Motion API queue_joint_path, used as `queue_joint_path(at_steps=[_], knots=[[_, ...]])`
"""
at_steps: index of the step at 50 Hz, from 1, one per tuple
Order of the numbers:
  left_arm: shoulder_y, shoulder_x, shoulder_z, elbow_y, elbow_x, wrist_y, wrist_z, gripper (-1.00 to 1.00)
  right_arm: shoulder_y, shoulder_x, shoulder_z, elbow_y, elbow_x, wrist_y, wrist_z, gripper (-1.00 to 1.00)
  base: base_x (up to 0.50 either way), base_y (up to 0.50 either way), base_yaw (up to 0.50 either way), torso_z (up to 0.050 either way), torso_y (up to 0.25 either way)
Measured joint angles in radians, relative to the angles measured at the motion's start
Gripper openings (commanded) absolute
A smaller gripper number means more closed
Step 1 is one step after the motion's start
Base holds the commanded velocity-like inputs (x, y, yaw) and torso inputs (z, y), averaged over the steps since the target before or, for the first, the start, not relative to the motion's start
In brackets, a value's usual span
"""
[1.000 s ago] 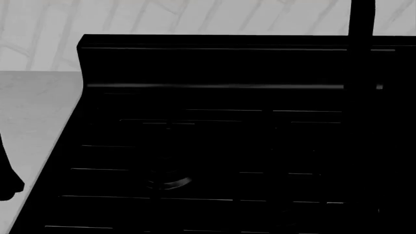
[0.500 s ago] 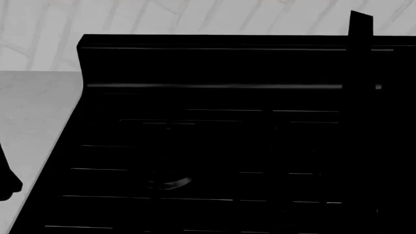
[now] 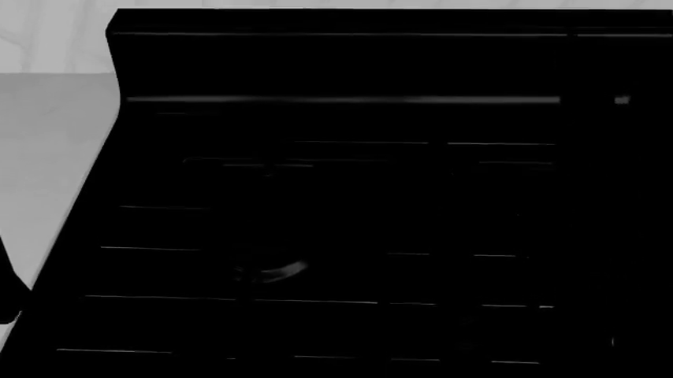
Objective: Pick the sweet potato from the counter and place it in the microwave.
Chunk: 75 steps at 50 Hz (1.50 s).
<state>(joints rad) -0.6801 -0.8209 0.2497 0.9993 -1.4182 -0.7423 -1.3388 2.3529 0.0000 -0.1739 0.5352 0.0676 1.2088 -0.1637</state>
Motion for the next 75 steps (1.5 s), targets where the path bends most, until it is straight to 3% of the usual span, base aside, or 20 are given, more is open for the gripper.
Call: queue_joint_path(at_steps=[31, 32, 75], knots=[[0.009, -0.009, -0.004, 0.002, 0.012, 0.019, 0.008, 1.00, -0.002, 0.000, 0.052, 0.093, -0.001, 0.005, 0.068, -1.00, 0.00, 0.00, 0.00, 0.000, -0.051], [0.010, -0.009, -0.004, 0.002, 0.013, 0.020, 0.009, 1.00, -0.002, 0.000, 0.054, 0.097, -0.001, 0.005, 0.072, 1.00, 0.00, 0.00, 0.00, 0.000, 0.000], [0.015, -0.009, 0.006, -0.010, 0.042, 0.032, 0.023, 1.00, 0.003, 0.001, 0.100, 0.121, 0.032, 0.020, 0.161, 1.00, 0.00, 0.00, 0.00, 0.000, 0.000]])
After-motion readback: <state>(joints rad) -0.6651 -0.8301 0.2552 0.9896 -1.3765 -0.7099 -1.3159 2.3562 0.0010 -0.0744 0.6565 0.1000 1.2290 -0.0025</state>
